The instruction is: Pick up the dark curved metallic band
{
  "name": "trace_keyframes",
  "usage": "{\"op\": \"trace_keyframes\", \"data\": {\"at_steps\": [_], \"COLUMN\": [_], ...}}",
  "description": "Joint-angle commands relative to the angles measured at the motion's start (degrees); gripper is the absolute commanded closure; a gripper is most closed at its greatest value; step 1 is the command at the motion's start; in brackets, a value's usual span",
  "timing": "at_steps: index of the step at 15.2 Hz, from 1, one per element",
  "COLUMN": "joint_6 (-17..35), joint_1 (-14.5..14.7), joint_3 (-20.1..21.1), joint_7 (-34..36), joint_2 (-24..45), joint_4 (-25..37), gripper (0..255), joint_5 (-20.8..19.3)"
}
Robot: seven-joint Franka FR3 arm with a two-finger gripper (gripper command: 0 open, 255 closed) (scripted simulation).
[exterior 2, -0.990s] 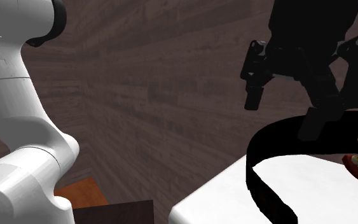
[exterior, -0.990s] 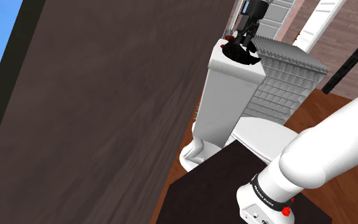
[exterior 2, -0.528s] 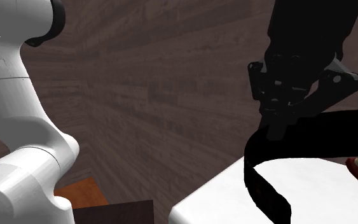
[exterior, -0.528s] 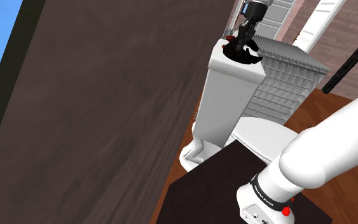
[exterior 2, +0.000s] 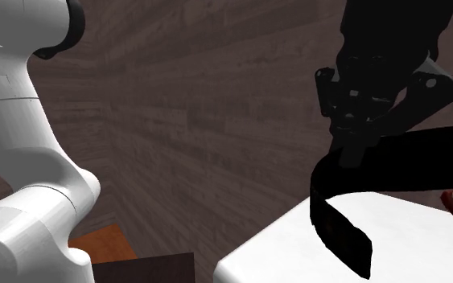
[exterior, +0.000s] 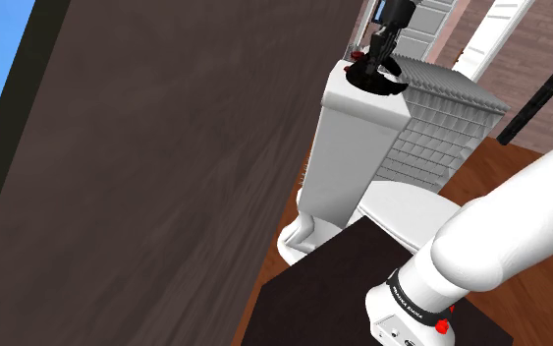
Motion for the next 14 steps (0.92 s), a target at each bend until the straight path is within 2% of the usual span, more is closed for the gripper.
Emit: {"op": "trace_keyframes", "data": {"at_steps": [1, 12, 14], "joint_6": [-1.4, -11.0, -11.1], "joint_1": [0.0, -0.2, -0.2], "joint_3": [-0.1, -0.8, -0.8], "joint_7": [0.0, -0.3, -0.4], "joint_2": [0.3, 4.6, 4.6], "joint_4": [1.8, 15.2, 15.4], "gripper": [255, 255, 255], "joint_5": [0.1, 1.6, 1.6]}}
